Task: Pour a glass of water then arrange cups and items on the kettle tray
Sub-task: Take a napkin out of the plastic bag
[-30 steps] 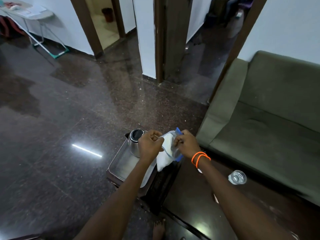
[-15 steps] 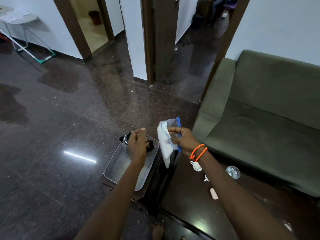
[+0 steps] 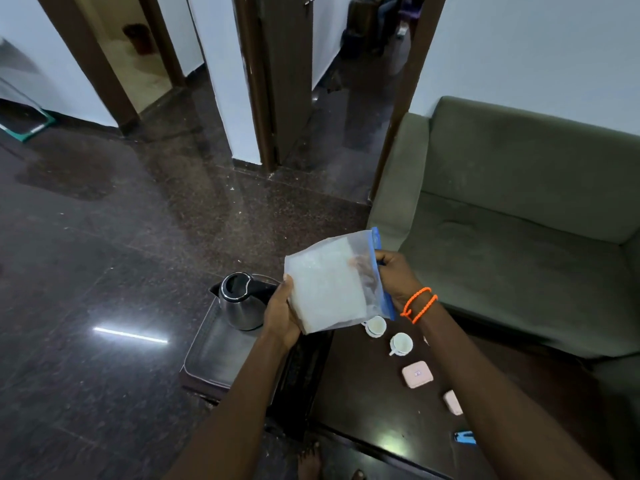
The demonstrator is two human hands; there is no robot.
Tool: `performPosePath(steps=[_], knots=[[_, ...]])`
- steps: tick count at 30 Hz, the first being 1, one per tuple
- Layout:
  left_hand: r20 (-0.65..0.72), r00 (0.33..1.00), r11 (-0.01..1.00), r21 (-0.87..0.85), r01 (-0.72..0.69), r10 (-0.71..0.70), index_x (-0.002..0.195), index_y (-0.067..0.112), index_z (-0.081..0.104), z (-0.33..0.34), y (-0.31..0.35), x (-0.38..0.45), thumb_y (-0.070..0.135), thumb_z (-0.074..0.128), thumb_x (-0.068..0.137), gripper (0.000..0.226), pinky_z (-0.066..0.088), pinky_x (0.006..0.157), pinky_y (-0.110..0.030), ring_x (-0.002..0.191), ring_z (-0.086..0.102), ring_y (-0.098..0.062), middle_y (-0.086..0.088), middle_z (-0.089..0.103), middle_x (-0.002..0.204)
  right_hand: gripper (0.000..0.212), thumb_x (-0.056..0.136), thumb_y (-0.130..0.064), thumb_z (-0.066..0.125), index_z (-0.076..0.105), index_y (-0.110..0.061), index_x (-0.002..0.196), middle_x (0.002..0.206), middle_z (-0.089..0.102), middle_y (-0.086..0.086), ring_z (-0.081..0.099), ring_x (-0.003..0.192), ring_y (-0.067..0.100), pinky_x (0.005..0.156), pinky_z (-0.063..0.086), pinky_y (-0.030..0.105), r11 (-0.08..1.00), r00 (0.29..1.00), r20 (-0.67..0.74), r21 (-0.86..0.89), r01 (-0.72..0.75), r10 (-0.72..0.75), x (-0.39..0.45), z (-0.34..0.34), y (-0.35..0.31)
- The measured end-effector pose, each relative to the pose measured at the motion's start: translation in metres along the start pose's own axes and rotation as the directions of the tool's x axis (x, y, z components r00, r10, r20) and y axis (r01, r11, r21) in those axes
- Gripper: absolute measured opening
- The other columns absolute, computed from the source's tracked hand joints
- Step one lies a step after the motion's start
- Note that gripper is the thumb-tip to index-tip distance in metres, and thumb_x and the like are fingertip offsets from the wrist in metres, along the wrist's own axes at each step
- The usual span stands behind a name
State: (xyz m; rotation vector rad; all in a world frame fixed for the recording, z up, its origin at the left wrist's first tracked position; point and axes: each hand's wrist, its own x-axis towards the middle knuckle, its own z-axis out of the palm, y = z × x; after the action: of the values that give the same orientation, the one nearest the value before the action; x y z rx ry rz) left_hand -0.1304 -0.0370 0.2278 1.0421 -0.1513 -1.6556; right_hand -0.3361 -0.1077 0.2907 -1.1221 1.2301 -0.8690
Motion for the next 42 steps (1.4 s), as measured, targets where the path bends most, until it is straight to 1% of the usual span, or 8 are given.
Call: performPosePath(steps=[7, 11, 14, 22, 29, 33, 39, 42], knots=[[-0.034, 0.999, 0.999, 0.011, -0.039, 0.039, 0.148, 0.012, 0.054, 0.002, -0.017, 0.005, 0.04, 0.044, 0.109, 0.049, 0.042, 0.114, -0.065, 0.134, 0.059, -0.038, -0.016, 0.064, 0.143, 0.018, 0.086, 0.005, 0.07, 0.079, -0.005, 0.098, 0.094, 0.078, 0.013, 0.069, 0.081, 0.018, 0.075, 0.06, 0.037, 0.968, 0.982, -0.132, -0.226, 0.105, -0.137, -0.01, -0.02, -0.004], [-0.018, 0.999, 0.999, 0.019, -0.036, 0.036, 0.148, 0.011, 0.054, 0.004, -0.025, 0.009, 0.04, 0.045, 0.109, 0.05, 0.043, 0.114, -0.064, 0.135, 0.059, -0.039, -0.018, 0.064, 0.144, 0.013, 0.076, -0.014, 0.087, 0.08, -0.011, 0.087, 0.078, 0.075, 0.001, 0.065, 0.069, 0.006, 0.063, 0.054, 0.021, 0.931, 0.977, -0.035, -0.311, 0.191, -0.212, -0.019, -0.025, -0.01], [-0.001, 0.999, 0.999, 0.022, -0.04, 0.04, 0.149, 0.011, 0.053, 0.008, -0.029, 0.011, 0.04, 0.045, 0.108, 0.051, 0.044, 0.113, -0.063, 0.135, 0.058, -0.039, -0.018, 0.063, 0.144, 0.02, 0.075, -0.031, 0.088, 0.081, -0.013, 0.083, 0.084, 0.077, 0.012, 0.071, 0.076, 0.021, 0.068, 0.058, 0.038, 0.933, 0.995, 0.001, -0.347, 0.093, -0.098, -0.021, -0.026, -0.011], [0.017, 1.0, 0.999, 0.041, -0.022, 0.021, 0.144, 0.014, 0.059, 0.014, -0.037, 0.02, 0.043, 0.052, 0.105, 0.05, 0.06, 0.093, -0.051, 0.128, 0.065, -0.035, -0.015, 0.068, 0.139, 0.012, 0.077, -0.014, 0.084, 0.081, -0.023, 0.069, 0.067, 0.075, -0.004, 0.068, 0.061, 0.003, 0.056, 0.051, 0.016, 0.961, 0.996, -0.072, -0.275, 0.039, -0.061, -0.019, -0.032, 0.0], [0.04, 0.999, 0.998, 0.063, 0.017, -0.02, 0.143, 0.013, 0.06, 0.028, -0.064, 0.036, 0.046, 0.062, 0.095, 0.059, 0.046, 0.112, -0.063, 0.132, 0.061, -0.039, -0.017, 0.066, 0.141, 0.018, 0.075, -0.019, 0.088, 0.081, -0.009, 0.087, 0.099, 0.073, 0.018, 0.069, 0.094, 0.037, 0.085, 0.059, 0.05, 0.976, 0.975, -0.196, -0.208, 0.062, -0.104, -0.029, -0.064, 0.01], [0.091, 0.988, 0.99, 0.082, 0.114, -0.122, 0.147, 0.014, 0.057, 0.042, -0.088, 0.041, 0.051, 0.06, 0.098, 0.061, 0.044, 0.114, -0.063, 0.136, 0.059, -0.038, -0.017, 0.063, 0.145, 0.016, 0.073, -0.017, 0.089, 0.079, -0.01, 0.084, 0.105, 0.066, 0.011, 0.065, 0.094, 0.021, 0.083, 0.055, 0.036, 0.976, 0.945, -0.296, -0.2, 0.082, -0.14, -0.041, -0.096, 0.017], [0.179, 0.917, 0.931, 0.149, 0.333, -0.356, 0.143, 0.011, 0.06, 0.085, -0.135, 0.037, 0.047, 0.085, 0.082, 0.075, 0.061, 0.09, -0.05, 0.125, 0.067, -0.037, -0.019, 0.067, 0.139, 0.01, 0.08, -0.012, 0.081, 0.074, -0.019, 0.077, 0.103, 0.067, 0.004, 0.064, 0.094, 0.014, 0.083, 0.049, 0.027, 0.937, 0.937, -0.291, -0.339, 0.087, -0.192, -0.058, -0.166, 0.03], [0.182, 0.906, 0.921, 0.151, 0.359, -0.382, 0.14, 0.013, 0.062, 0.103, -0.162, 0.04, 0.047, 0.082, 0.084, 0.069, 0.061, 0.088, -0.048, 0.122, 0.069, -0.036, -0.018, 0.068, 0.138, 0.009, 0.082, -0.002, 0.076, 0.07, -0.008, 0.078, 0.094, 0.071, 0.001, 0.065, 0.084, 0.011, 0.08, 0.051, 0.024, 0.991, 0.894, -0.428, -0.082, 0.106, -0.131, -0.067, -0.214, 0.037]])
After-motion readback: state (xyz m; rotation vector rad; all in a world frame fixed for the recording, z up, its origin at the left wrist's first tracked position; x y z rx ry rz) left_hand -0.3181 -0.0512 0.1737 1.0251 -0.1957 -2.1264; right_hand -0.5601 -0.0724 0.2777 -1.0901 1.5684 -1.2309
